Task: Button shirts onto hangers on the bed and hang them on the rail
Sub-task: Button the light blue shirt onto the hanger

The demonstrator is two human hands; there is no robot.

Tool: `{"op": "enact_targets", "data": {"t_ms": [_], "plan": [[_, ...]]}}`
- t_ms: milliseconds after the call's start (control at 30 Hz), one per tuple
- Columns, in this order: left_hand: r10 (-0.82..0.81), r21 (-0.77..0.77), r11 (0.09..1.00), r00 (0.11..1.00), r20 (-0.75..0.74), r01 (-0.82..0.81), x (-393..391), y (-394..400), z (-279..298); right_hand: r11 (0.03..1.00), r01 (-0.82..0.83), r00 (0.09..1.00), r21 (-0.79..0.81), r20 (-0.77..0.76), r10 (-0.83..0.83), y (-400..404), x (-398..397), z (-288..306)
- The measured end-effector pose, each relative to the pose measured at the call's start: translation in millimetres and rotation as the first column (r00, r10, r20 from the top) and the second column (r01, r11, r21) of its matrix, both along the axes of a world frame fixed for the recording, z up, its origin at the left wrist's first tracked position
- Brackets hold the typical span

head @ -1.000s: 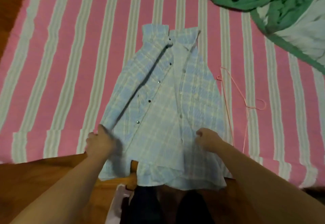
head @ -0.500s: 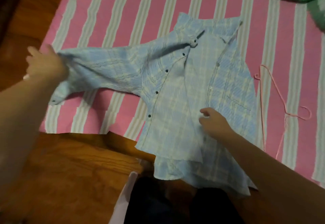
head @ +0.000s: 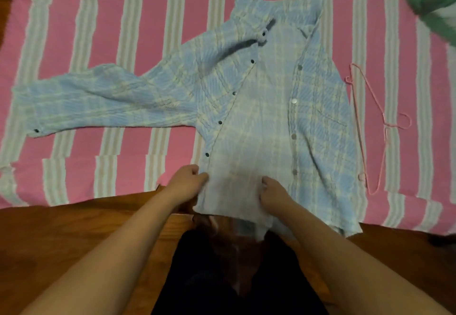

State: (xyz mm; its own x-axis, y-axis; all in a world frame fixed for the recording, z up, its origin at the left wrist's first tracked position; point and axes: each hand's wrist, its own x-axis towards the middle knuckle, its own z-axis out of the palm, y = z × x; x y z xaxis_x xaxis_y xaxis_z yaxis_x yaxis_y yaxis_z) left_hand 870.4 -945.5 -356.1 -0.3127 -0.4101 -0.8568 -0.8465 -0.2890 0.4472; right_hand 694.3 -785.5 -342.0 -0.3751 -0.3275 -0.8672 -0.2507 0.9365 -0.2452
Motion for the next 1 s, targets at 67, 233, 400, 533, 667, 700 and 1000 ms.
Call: {"op": "enact_targets", "data": {"t_ms": [67,233,400,533,667,700,1000], "plan": [[0.069,-0.057,0.996,0.998,-0.015,-0.069,14,-21,39,1.0,-0.007,0.96,0.007,0.281,0.005,1,16,21],[-0.195,-0.085,0.978,0.981,-0.015,0.193,13,-32,134,0.985,-0.169,0.983,-0.025,0.061,0.17,3,-16,20],[-0.618,0.078,0.767,0.766,-0.177,0.637,-88,90,118,0.99,0.032,0.957,-0.141,-0.28,-0.071,19,-116,31],[-0.4,0.45,0.716,0.842,-0.363,0.534,-125,160,62,0.997,-0.027,0.94,-0.066,-0.342,0.003,50,-161,29],[0.111,-0.256,0.96,0.994,-0.015,-0.111,-93,87,19,0.986,-0.109,0.947,-0.128,-0.314,0.064,59,-150,6],[0.233,-0.392,0.898,0.972,0.036,-0.201,-84,56,12,0.982,-0.125,0.95,-0.14,-0.302,0.078,57,-142,-1],[-0.116,-0.258,0.938,0.914,0.39,0.23,-111,-46,-33,0.994,-0.103,0.939,0.038,-0.325,0.11,37,-77,-47]]}}
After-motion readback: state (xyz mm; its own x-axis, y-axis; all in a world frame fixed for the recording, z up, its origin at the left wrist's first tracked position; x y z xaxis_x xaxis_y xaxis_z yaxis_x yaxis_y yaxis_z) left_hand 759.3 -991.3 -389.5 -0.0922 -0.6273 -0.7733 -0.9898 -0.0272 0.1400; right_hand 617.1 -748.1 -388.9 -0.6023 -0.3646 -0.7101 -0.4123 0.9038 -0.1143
